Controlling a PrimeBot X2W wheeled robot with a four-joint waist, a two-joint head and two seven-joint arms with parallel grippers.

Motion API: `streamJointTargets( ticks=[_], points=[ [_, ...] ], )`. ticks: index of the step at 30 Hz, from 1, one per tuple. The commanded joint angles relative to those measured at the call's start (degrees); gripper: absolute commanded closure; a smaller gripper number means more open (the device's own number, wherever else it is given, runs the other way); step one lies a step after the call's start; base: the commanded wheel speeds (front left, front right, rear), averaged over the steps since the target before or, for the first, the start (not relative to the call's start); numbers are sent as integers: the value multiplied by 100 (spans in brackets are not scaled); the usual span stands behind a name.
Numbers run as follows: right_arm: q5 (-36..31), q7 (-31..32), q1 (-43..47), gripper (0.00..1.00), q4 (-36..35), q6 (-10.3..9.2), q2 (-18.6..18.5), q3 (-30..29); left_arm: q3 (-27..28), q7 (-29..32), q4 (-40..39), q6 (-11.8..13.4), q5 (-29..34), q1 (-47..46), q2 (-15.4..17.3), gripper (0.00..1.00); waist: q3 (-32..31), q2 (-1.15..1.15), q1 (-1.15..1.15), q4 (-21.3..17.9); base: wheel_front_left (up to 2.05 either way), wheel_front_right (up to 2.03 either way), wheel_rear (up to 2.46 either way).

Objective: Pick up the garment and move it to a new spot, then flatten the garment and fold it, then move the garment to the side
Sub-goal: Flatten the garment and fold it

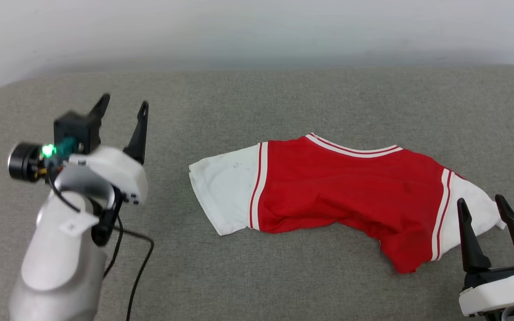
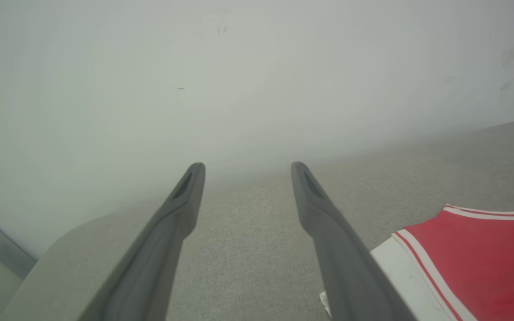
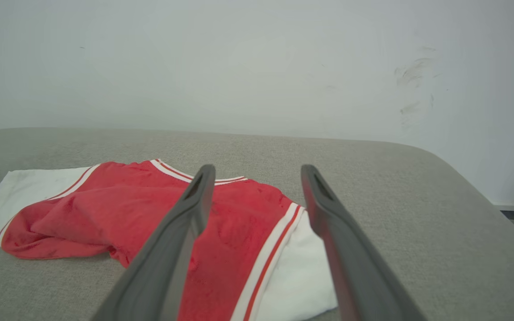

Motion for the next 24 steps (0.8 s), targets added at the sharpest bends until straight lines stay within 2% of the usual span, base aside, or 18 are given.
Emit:
streamJointTargets(
  ticks=[1,6,15,20,24],
  points=[
    [-48,25,56,0,-62,-6,46,-23,-76,137,23,-21,-69,-183,56,0,76,0,0,-52,0,0,0],
    [-64,74,30,0,-163,-6,76,-40,-836,1397,293,-53,-566,-976,418,0,298,0,0,-175,0,0,0],
    [-8,49,-230,0,-65,-6,-13,-1,-2609,3615,692,-53,-1983,-1956,1065,0,727,0,0,-370,0,0,0],
    [5,9,-362,0,39,-6,-70,75,-3286,4285,907,-54,-2573,-2227,1305,0,911,0,0,-510,0,0,0],
    [18,-28,-451,0,121,-6,-92,106,-3644,4459,1130,-54,-2894,-2298,1389,0,1045,0,0,-598,0,0,0]
  ],
)
